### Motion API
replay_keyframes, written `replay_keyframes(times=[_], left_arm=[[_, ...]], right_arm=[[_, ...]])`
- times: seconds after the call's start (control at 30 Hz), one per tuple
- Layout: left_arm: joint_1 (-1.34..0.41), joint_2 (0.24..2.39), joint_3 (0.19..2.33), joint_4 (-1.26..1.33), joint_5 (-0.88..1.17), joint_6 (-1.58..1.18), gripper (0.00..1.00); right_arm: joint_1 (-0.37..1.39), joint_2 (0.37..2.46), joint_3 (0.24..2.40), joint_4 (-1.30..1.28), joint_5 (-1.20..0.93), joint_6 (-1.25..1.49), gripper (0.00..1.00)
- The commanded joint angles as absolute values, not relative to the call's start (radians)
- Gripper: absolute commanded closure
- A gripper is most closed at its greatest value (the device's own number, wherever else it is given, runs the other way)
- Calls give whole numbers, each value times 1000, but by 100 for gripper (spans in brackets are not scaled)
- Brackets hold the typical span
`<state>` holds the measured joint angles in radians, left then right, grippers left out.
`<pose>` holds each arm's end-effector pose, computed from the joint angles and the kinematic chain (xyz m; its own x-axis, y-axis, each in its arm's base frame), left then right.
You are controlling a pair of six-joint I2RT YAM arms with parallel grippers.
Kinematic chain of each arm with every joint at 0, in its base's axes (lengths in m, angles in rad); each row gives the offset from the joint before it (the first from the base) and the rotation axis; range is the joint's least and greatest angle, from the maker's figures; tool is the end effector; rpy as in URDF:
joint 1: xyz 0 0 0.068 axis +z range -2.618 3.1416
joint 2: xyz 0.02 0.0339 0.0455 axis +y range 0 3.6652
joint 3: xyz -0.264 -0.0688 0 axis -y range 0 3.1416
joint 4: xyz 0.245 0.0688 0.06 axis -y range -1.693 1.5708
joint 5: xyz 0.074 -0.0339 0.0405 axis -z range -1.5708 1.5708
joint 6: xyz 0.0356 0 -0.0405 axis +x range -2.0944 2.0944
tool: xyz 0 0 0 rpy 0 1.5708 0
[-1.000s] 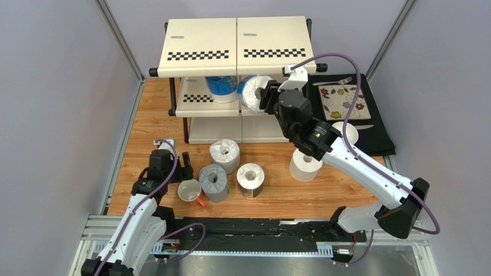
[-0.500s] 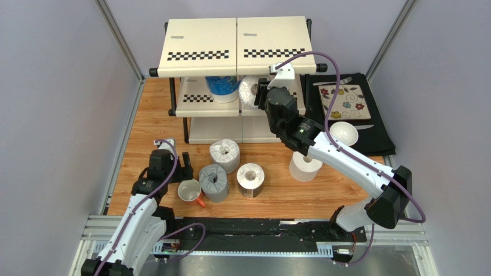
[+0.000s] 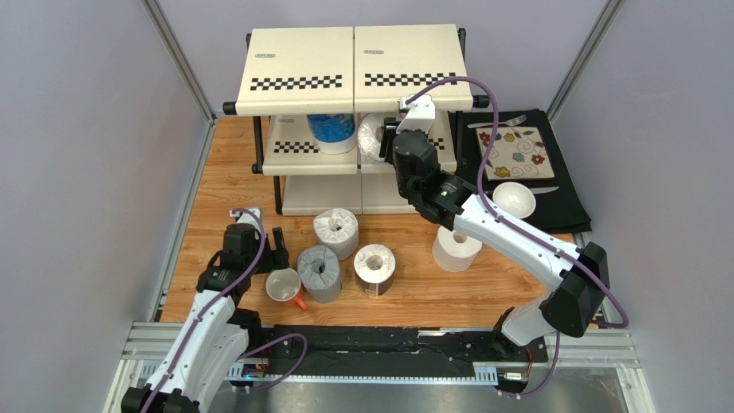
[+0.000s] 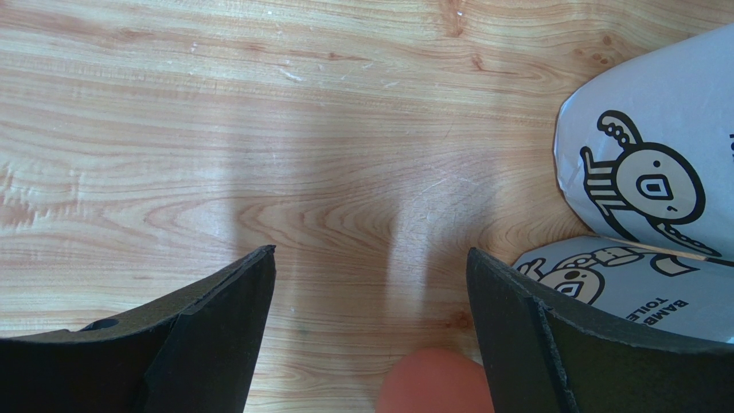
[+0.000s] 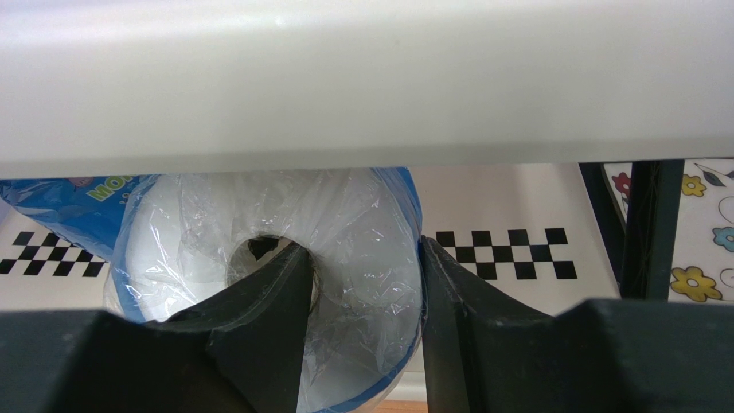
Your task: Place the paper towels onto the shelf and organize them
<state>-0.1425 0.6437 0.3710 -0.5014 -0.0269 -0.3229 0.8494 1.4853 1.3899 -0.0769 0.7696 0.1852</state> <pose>0.1380 -0.0188 0.1871 -0.6952 -0.2207 -0.6841 -0.1030 0.9725 -0.2091 0.2466 0.2428 0.3959 -0.1272 0.0556 -0.9903 -0.0642 0.9959 0.0642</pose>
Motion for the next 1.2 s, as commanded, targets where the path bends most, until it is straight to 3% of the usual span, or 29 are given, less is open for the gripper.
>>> replay_keyframes(times=[0.0, 1.17], left_arm=[[-147, 647, 370, -502, -23, -305, 10], [-149, 650, 370, -502, -25, -305, 10]], right_arm=[[830, 1471, 1430, 25, 798, 199, 72], [787, 1466, 1422, -46, 684, 298, 71]])
